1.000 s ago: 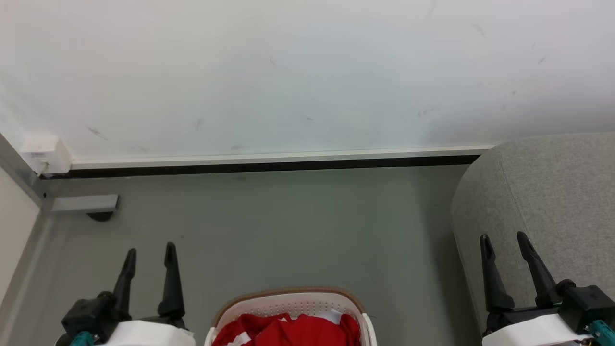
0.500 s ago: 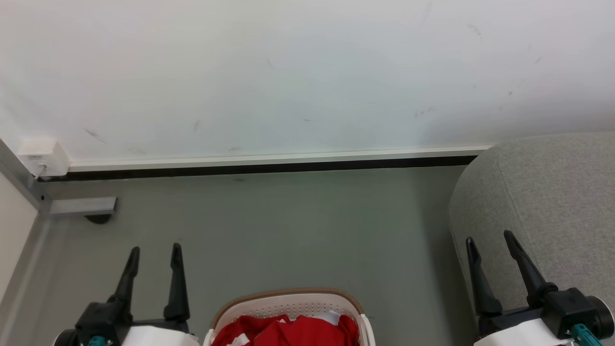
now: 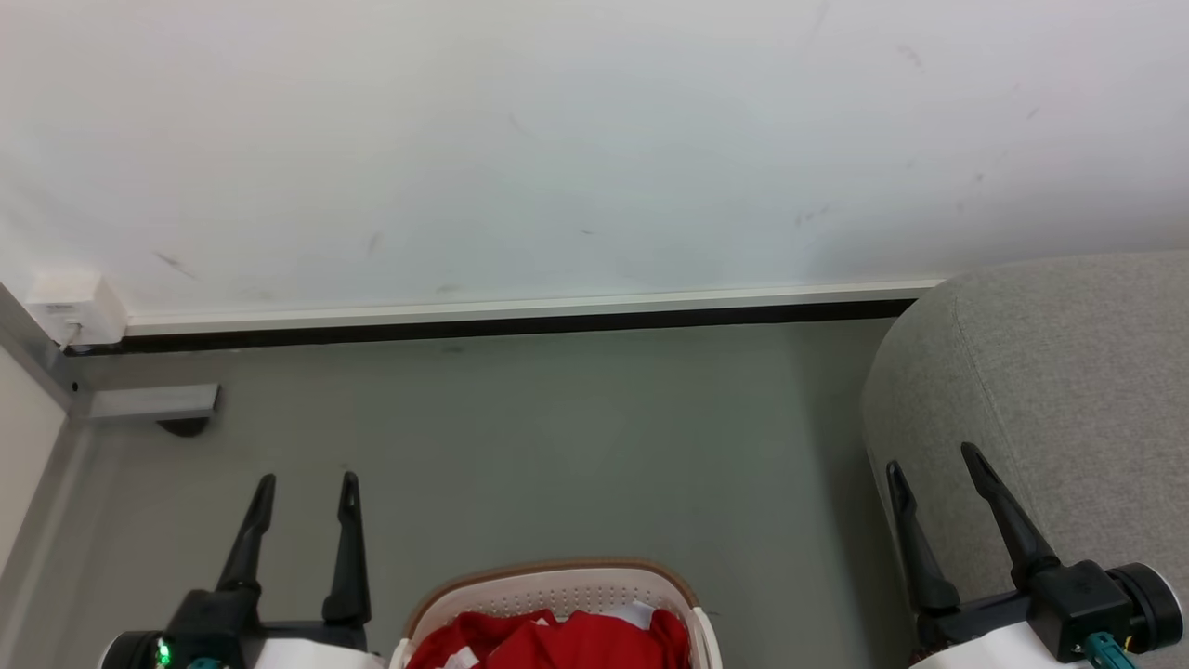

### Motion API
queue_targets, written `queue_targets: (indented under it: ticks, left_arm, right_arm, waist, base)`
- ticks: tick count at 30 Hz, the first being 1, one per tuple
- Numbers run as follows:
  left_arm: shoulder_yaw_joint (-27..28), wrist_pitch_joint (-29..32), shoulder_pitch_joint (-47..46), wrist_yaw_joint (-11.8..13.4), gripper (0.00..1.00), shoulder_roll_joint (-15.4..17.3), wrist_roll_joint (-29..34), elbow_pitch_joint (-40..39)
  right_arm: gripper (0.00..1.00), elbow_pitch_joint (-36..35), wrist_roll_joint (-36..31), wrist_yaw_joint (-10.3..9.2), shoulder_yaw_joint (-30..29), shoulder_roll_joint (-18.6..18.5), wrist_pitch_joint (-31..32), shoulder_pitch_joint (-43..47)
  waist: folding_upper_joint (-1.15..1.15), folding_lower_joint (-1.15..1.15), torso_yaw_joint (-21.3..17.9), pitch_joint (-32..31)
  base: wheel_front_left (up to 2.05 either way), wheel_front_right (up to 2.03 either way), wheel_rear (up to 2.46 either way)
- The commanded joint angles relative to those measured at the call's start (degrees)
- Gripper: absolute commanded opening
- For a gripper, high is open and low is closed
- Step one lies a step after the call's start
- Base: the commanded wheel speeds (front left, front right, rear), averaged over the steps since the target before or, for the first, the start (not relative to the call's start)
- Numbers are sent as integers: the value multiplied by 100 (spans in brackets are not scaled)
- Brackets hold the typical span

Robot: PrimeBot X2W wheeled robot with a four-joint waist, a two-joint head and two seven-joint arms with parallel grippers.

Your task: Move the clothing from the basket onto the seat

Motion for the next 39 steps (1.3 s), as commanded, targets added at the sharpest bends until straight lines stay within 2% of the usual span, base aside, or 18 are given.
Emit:
queue_targets:
  ticks: [1, 16, 27, 33, 39]
  left_arm:
    - [17, -12, 63, 2, 100, 3, 73, -19]
    - [105, -9, 109, -36, 100, -44, -56, 59]
    - [150, -9, -50, -100, 100, -78, -172, 197]
    - [162, -9, -214, -197, 100, -99, -351, 604]
    - [-68, -9, -450, -352, 100, 48, -28, 1294]
  right_arm:
    - [100, -18, -40, -12, 6, -34, -18, -38]
    - [100, 59, 31, -12, 9, -33, -18, -22]
    - [100, -44, -27, -12, -27, -31, -18, -160]
    - [100, -125, -22, -12, -90, -31, -9, -330]
    - [100, -244, 1, -12, -169, -29, -9, -483]
  waist:
    - [0, 0, -2, -11]
    - [0, 0, -64, -73]
    - [0, 0, -341, 217]
    - [0, 0, -603, 511]
    - [0, 0, -866, 880]
  base:
    - [0, 0, 0]
    - [0, 0, 0]
    - [0, 0, 0]
    - [0, 0, 0]
    - [0, 0, 0]
